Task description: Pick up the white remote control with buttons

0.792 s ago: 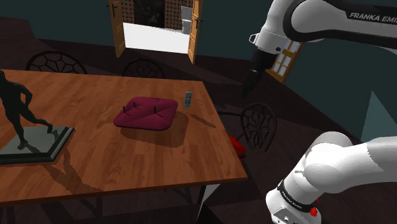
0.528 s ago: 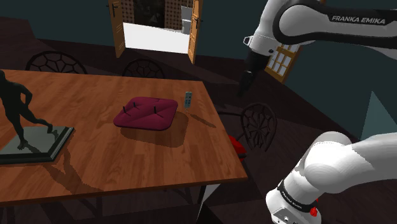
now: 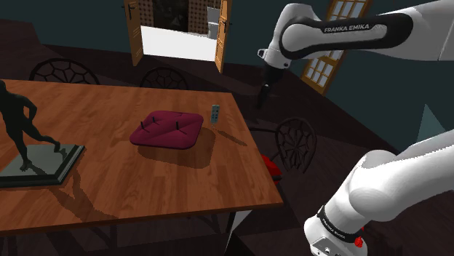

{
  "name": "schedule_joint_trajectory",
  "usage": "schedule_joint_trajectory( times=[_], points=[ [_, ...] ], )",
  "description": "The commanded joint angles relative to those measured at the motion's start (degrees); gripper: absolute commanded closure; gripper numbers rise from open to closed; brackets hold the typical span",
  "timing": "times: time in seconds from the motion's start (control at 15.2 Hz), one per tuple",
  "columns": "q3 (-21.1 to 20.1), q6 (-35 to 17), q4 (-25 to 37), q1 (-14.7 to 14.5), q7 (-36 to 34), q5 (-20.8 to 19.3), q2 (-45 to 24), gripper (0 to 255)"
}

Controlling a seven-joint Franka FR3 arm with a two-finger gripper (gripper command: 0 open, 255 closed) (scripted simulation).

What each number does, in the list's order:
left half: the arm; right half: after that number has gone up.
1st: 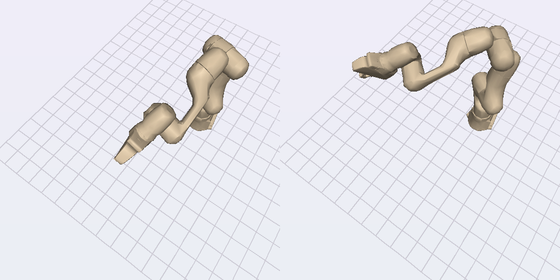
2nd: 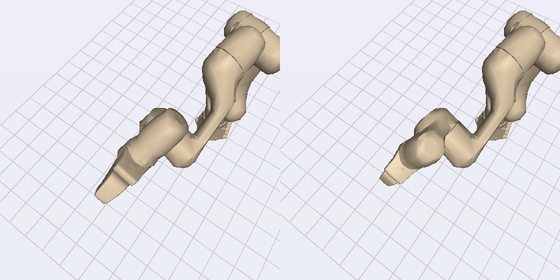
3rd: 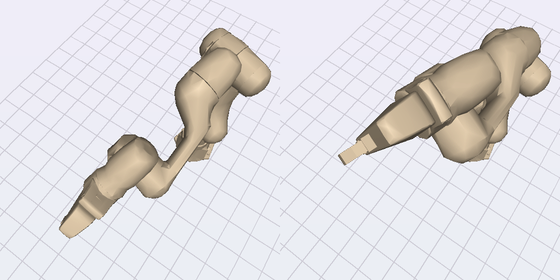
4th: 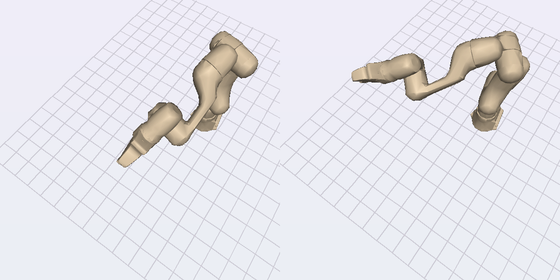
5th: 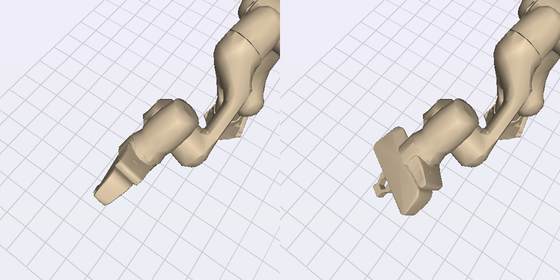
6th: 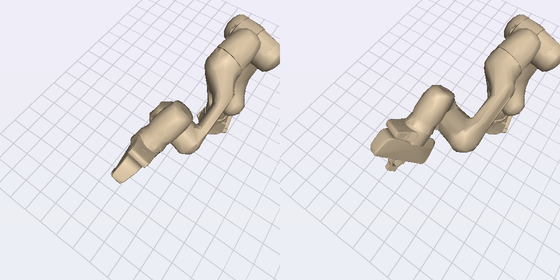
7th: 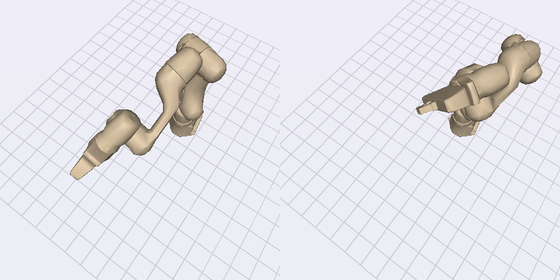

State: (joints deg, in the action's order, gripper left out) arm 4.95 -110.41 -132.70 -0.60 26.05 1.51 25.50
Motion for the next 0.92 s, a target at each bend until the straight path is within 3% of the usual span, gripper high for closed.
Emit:
schedule_joint_trajectory(
  times=[0.0,0.46,0.86],
  points=[
    [0.78,-2.47,2.47,-0.57,3.04,0.05,-4.76,0],
    [2.86,-8.2,12.63,-1.66,13.8,1.56,-20.4,0],
    [2.83,-10.18,24.37,-1.59,22.22,3.66,-33.97,0]
  ],
)
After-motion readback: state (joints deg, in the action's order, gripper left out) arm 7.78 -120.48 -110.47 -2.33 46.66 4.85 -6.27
